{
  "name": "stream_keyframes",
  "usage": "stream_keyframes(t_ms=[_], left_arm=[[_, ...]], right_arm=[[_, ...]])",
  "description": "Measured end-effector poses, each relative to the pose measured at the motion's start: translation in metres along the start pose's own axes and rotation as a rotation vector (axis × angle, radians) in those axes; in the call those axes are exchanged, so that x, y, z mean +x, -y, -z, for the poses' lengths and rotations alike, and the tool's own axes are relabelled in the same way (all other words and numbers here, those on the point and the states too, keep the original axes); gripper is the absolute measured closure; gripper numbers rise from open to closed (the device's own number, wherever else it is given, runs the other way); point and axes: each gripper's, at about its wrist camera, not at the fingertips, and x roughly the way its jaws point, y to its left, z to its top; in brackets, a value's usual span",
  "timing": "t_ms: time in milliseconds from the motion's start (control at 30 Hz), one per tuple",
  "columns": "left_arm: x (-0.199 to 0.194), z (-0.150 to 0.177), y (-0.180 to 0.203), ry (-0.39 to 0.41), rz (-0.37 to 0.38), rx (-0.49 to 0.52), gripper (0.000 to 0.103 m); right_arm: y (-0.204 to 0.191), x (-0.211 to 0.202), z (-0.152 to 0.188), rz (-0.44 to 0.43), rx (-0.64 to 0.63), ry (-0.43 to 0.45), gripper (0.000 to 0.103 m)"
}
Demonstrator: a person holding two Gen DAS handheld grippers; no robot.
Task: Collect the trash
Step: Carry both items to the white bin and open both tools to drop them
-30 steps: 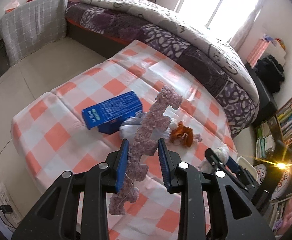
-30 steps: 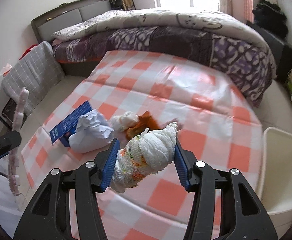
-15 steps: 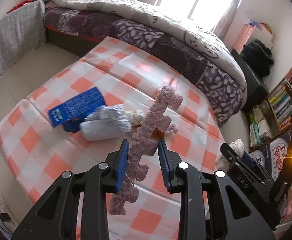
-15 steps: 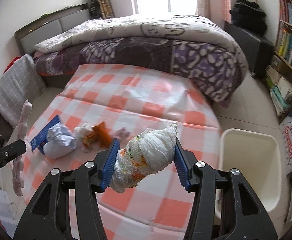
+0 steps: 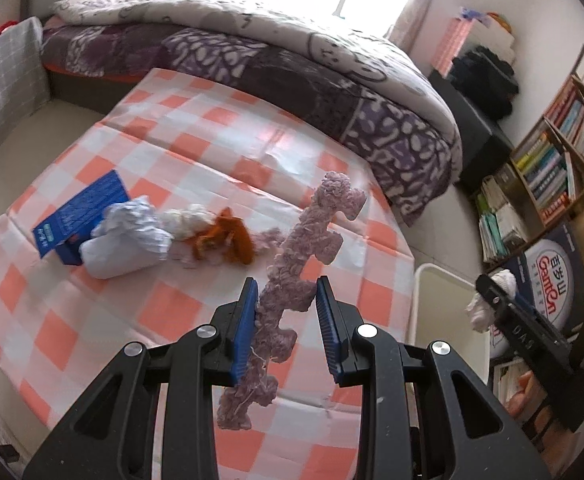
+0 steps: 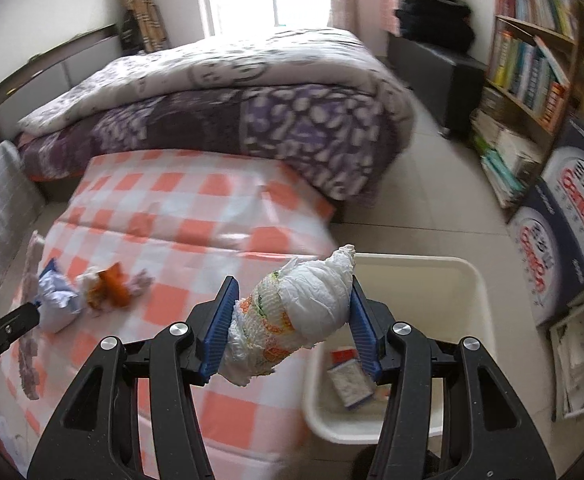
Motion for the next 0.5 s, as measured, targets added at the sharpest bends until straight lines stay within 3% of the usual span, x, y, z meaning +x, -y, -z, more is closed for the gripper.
stream_keyframes(t_ms=[200, 367, 500], left_arm=[[0.017, 0.007, 0.031, -0.024, 0.020, 0.052, 0.073], [0.030, 0.013, 0.057, -0.042, 0.048, 0.089, 0.072], [0.041, 0.018, 0.078, -0.066, 0.081, 0.122, 0.072]], right_arm=[[0.051, 0.001, -0.002, 0.071, 0.081, -0.012, 0.048], [0.087, -0.002, -0.003, 0.126, 0.154, -0.010, 0.025], [0.115, -0.007, -0.003, 0.161, 0.213, 0.005, 0.017]])
